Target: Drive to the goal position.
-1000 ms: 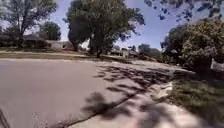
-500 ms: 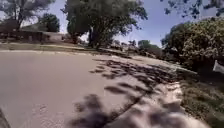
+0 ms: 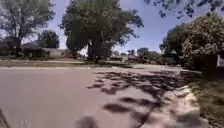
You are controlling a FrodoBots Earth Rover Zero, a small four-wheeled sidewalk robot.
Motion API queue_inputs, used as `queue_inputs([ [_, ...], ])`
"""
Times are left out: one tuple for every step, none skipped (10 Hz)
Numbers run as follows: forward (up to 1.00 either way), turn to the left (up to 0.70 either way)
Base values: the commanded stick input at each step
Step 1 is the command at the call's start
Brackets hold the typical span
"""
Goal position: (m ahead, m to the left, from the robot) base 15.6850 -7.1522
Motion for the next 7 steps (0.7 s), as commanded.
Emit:
queue_inputs([
  [0.70,0.00],
  [0.70,0.00],
  [0.70,0.00],
  [0.70,0.00],
  [0.70,0.00],
  [0.70,0.00],
  [0.70,0.00],
])
